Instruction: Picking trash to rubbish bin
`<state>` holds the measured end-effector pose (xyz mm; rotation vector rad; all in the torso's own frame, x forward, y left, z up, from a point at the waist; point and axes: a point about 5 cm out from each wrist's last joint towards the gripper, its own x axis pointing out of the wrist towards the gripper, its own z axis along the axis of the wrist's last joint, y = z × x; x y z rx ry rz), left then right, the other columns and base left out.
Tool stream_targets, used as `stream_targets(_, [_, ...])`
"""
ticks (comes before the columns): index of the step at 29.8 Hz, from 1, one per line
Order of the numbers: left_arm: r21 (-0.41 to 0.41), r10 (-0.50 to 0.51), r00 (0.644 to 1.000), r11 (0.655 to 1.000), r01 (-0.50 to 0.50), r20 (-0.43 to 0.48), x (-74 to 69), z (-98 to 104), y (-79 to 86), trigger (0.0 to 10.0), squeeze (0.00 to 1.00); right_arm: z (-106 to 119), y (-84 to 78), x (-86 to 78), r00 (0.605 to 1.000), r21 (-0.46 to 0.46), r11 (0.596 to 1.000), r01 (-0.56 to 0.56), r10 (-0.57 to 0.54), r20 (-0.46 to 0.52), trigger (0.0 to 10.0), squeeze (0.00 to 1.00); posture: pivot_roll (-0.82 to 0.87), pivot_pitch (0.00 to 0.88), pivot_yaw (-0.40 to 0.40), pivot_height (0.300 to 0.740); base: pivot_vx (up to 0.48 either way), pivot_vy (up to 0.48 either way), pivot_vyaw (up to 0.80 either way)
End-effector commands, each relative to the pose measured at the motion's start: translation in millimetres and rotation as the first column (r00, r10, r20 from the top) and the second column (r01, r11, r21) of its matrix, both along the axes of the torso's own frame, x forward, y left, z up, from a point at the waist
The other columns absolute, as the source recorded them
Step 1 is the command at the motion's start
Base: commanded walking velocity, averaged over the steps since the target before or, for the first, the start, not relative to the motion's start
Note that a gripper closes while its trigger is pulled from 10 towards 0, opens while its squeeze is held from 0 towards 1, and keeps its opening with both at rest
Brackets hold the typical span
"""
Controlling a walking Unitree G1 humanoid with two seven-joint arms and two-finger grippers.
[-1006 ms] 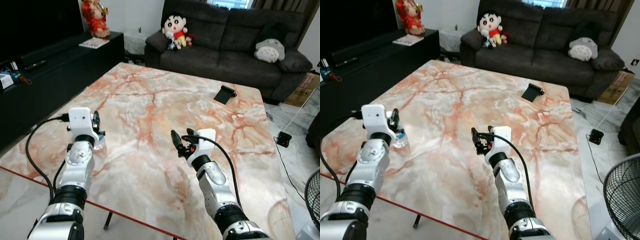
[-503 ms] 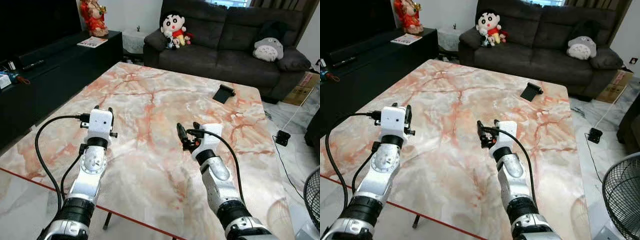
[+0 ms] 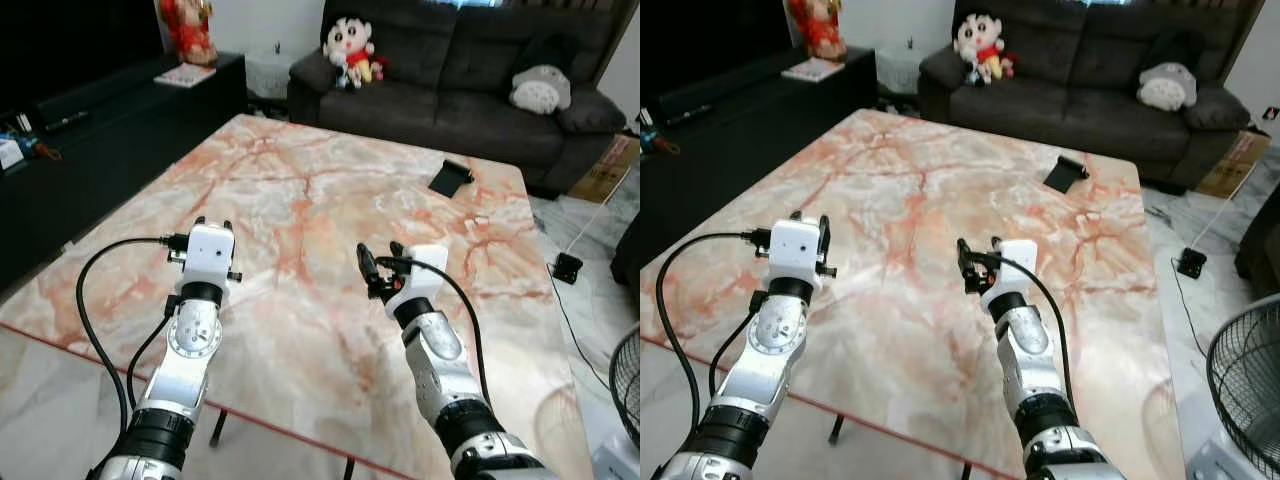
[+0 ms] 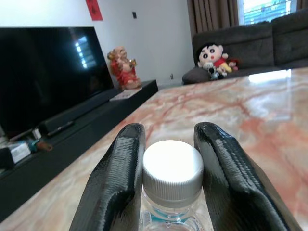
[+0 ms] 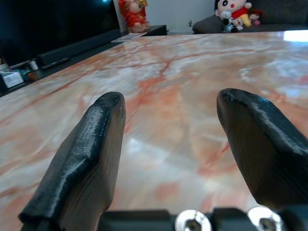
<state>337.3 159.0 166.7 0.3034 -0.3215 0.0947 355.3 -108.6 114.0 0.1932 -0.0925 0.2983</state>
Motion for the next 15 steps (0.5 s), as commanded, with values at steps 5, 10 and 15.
stream_targets(5, [0.018, -0.008, 1.0, 1.0, 0.008, 0.027, -0.9, 8.0, -3.7, 10.0, 0.0, 6.9, -0.5, 1.7, 1.0, 0.011, 1.0, 0.0, -0.001, 0.03, 10.0, 0.0, 0.0, 0.0, -0.07, 0.74, -0.262, 0.0, 0.0])
stream_targets(10, [0.017, -0.012, 1.0, 1.0, 0.011, 0.025, -0.8, 7.5, -4.7, 10.0, 0.0, 6.2, -0.7, 1.4, 1.0, 0.012, 1.0, -0.002, 0.002, 0.028, 10.0, 0.0, 0.0, 0.0, -0.07, 0.74, -0.251, 0.0, 0.0])
stream_targets(15, [0.017, -0.015, 1.0, 1.0, 0.015, 0.024, -0.9, 7.4, -5.9, 10.0, 0.0, 5.1, -1.8, 0.9, 1.0, 0.012, 1.0, 0.0, 0.0, 0.025, 10.0, 0.0, 0.0, 0.0, -0.07, 0.74, -0.248, 0.0, 0.0])
